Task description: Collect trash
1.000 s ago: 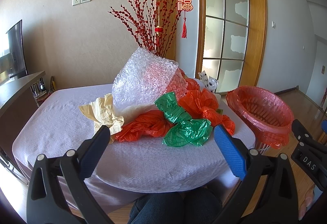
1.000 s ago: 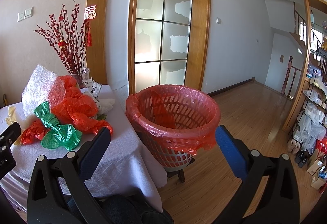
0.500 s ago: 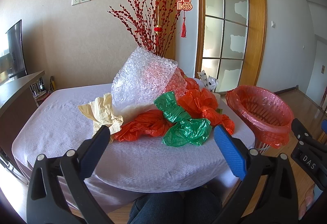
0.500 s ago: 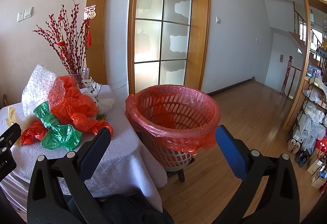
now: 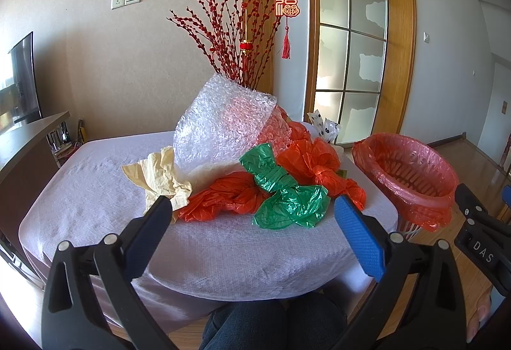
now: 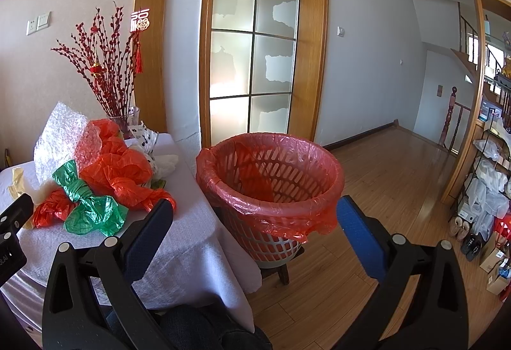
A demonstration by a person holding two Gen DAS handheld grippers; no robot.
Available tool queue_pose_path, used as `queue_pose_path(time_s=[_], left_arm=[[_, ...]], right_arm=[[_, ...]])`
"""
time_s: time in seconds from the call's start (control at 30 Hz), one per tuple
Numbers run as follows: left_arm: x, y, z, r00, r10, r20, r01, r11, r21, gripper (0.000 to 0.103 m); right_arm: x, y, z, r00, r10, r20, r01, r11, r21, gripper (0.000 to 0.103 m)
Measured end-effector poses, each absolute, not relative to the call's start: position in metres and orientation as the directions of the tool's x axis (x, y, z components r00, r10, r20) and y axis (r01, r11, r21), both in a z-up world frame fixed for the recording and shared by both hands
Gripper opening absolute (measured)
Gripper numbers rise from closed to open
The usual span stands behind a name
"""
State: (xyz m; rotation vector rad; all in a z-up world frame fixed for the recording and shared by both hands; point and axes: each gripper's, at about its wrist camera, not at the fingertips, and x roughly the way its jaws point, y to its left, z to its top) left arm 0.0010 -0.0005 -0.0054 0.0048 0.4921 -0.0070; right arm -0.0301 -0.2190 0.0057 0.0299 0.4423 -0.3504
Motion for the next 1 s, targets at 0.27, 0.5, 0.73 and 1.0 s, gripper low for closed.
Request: queue_pose_path(time_s=[0.27,0.5,0.73,1.0], left_arm=[[0.001,-0.001,-0.006,0.881,-0.005,-0.473,0.008,1.000,0.003,0.099],[0.000,-0.001,-0.007,0.880,-0.002,-0.475,0.004,1.000,0.003,0.099],[0.001,0.021,-0.014,0.875,0.060,-0.481,-0.066,0.998,0.005,0.099],[0.006,0.077,-0.017,0.854,0.179,-0.488,-0.208,0.978,-0.005,0.099]], right_arm=[[-0.030,-0.219,0.006,0.845,-0.326,-0.425,0.339,0.940,-0.048,0.101],[-0.030,-0.219,0.005,0.844,-0.326,-0.426,0.340,0.939,-0.046,0.101],[-0.026,-0.218,0.002,0.843,-0.304,-0.445,0.323,0.946,-0.034,0.101],[-0.012,-0.203,-0.003,0.875,-0.165,-0.456,0.200,0.979,0.028,0.100]])
